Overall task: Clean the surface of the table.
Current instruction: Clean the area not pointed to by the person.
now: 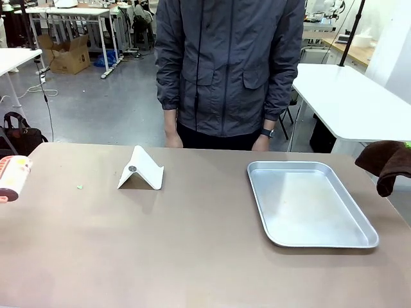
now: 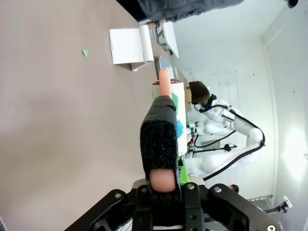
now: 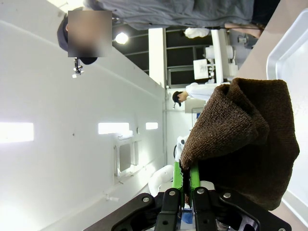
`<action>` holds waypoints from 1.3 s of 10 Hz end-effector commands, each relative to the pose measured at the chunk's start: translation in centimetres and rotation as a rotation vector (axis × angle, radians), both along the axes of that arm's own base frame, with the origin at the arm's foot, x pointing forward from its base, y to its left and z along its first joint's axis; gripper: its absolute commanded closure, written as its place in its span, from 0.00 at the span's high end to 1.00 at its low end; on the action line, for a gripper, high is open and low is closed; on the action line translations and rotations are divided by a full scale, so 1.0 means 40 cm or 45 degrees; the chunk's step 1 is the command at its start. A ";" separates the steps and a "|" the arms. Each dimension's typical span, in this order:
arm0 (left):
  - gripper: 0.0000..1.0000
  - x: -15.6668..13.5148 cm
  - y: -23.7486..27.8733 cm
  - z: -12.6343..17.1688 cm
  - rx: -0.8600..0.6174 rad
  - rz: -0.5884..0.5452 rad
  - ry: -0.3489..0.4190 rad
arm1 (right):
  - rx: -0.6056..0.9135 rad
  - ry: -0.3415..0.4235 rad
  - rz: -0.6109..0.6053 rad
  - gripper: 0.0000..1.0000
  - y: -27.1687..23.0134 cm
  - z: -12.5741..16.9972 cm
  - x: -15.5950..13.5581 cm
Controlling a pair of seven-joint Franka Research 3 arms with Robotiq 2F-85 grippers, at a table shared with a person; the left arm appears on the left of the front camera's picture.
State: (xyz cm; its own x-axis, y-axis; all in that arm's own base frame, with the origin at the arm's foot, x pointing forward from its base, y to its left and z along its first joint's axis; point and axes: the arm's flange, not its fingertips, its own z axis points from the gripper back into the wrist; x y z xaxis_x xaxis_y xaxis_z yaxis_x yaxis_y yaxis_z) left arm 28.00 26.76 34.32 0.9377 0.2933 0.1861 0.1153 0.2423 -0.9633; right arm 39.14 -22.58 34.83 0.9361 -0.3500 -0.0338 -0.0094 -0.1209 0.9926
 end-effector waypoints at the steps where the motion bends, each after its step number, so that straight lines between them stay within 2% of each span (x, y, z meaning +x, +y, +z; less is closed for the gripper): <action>1: 0.19 0.002 0.029 -0.005 -0.071 0.081 -0.039 | 0.022 0.010 0.007 0.06 -0.003 0.019 0.003; 2: 0.19 0.000 0.000 0.000 0.000 0.000 0.000 | 0.022 0.010 0.007 0.06 -0.003 0.019 0.003; 7: 0.19 0.008 0.007 -0.011 -0.014 0.013 0.008 | 0.022 0.010 0.007 0.06 -0.003 0.019 0.003; 8: 0.19 0.037 -0.008 -0.004 0.041 0.069 0.018 | 0.022 0.010 0.007 0.06 -0.003 0.019 0.003; 10: 0.19 0.125 -0.039 0.020 0.134 0.101 0.092 | 0.022 0.010 0.007 0.06 -0.003 0.019 0.003; 13: 0.19 0.240 -0.098 0.038 0.304 0.157 0.136 | 0.022 0.010 0.007 0.06 -0.003 0.019 0.003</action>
